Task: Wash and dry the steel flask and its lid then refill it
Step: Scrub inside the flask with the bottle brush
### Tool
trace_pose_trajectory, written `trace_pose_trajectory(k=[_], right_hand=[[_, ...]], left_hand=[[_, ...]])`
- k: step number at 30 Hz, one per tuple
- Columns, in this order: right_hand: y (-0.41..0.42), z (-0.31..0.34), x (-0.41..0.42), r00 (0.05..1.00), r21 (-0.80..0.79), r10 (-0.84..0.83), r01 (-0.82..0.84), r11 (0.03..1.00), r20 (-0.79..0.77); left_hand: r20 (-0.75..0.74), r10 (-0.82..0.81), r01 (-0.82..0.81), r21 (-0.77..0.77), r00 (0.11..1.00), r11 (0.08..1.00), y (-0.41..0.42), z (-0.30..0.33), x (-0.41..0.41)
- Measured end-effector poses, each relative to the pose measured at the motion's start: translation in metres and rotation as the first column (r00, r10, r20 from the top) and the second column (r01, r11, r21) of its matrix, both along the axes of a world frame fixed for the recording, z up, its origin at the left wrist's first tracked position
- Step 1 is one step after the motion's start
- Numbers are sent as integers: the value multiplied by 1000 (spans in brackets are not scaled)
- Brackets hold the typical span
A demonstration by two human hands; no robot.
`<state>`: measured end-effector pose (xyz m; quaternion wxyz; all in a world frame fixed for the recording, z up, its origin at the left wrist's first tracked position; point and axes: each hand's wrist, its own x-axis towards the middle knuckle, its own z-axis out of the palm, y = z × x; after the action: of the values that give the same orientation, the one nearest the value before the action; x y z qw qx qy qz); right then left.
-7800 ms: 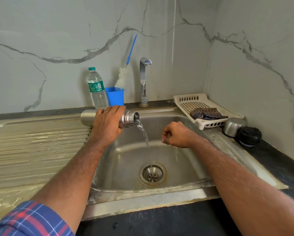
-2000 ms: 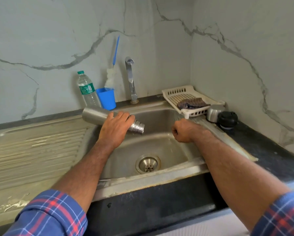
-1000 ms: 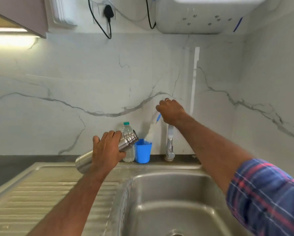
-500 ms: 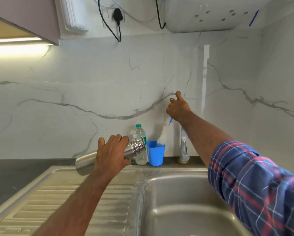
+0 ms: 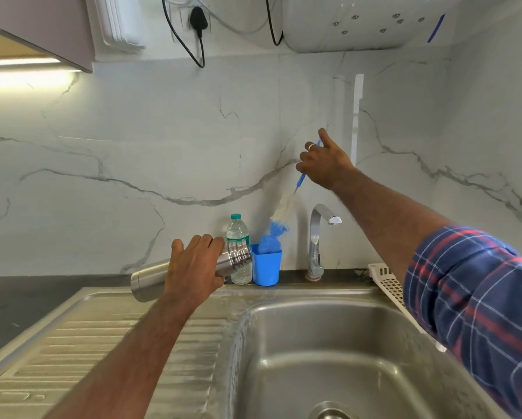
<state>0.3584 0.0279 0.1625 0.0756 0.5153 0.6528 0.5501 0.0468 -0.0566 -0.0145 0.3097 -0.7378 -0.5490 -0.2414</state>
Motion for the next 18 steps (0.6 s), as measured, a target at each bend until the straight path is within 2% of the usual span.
trace_pose_trajectory(k=[8,18], right_hand=[[-28,-9,23,990,51,47,-40,998,-134],[-45,-2,27,978,132,154,-136,982,-140]], left_hand=[[-6,29,-29,-46,1000,999,-3,2,3],[-35,43,-44,-32,998,999,-10,10,7]])
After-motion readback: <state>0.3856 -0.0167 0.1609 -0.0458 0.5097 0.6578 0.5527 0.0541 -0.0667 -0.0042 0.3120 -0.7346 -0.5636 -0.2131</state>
